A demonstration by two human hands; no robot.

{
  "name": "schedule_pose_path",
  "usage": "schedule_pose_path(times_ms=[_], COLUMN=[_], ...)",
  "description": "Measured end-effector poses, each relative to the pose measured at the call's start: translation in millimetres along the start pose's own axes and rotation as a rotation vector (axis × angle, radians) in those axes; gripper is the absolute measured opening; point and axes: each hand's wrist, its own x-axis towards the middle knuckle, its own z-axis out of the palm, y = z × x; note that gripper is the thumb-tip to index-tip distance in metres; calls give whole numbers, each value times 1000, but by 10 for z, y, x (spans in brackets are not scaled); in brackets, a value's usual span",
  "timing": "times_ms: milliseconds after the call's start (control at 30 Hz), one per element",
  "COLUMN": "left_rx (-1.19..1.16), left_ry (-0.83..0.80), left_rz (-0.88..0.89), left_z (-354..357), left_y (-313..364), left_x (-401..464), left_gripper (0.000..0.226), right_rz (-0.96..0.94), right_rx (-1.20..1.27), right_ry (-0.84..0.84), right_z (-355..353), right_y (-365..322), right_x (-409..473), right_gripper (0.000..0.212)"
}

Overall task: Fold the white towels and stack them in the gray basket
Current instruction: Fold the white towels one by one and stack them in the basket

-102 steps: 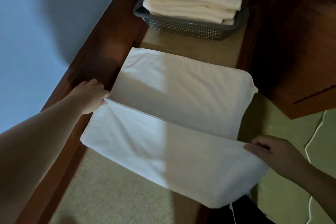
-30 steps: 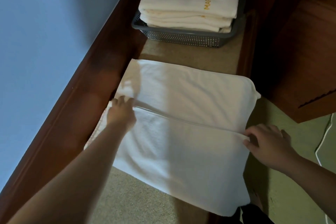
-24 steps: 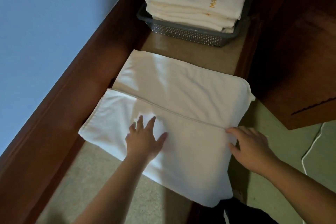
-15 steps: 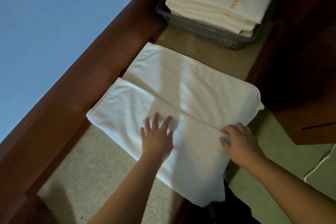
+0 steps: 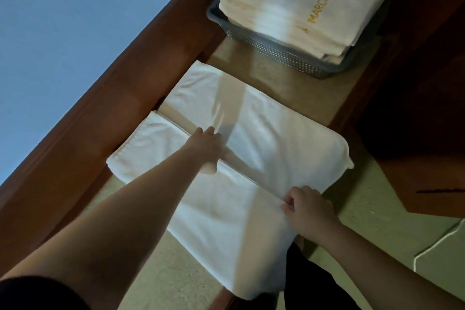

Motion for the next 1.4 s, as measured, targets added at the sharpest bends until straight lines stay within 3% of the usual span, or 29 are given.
schedule_pose_path(times_ms=[100, 200, 333, 400, 500, 600, 667, 733, 800, 933, 1000, 1167, 1300, 1400], left_rx=[13, -28, -207, -209, -123, -62, -57, -33, 32, 144, 212, 374, 435, 446], left_ry=[-23, -30, 174, 259, 288, 232, 162, 100, 24, -11, 22, 81, 194, 231], left_rz=[-13, -23, -29, -6, 24, 39, 46, 46, 60, 121, 127, 32, -65, -157], left_z=[-5, -64, -337, -531, -822, -1028, -1128, -1210, -1276, -1358, -1339, -966, -566, -291], left_y=[-146, -155, -78, 9, 185, 276, 295, 278, 219, -48, -304, -1090, -1399, -1512], left_x=[48, 111, 373, 588, 921, 1208, 1341, 1433, 1476, 1448, 1349, 887, 343, -92], left_gripper=[33, 30, 43, 58, 79, 84, 85, 83, 78, 50, 44, 41, 45, 46], right_rz=[-9, -23, 105, 177, 255, 315, 338, 339, 300, 85, -31, -99, -36, 40], right_rx=[-73, 5, 256, 271, 235, 327, 345, 350, 197, -58, 26, 123, 148, 53], right_ry=[-19, 26, 393, 488, 452, 333, 289, 284, 272, 383, 368, 120, 20, 83], right_z=[-57, -121, -367, -512, -679, -816, -866, -894, -897, -890, -926, -843, -588, -338], right_y=[-19, 49, 255, 367, 539, 658, 744, 832, 890, 965, 937, 796, 617, 449], right_x=[17, 48, 202, 354, 620, 808, 881, 922, 897, 760, 626, 156, -216, -467], right_gripper=[17, 19, 44, 61, 84, 94, 91, 74, 48, 25, 21, 19, 13, 13])
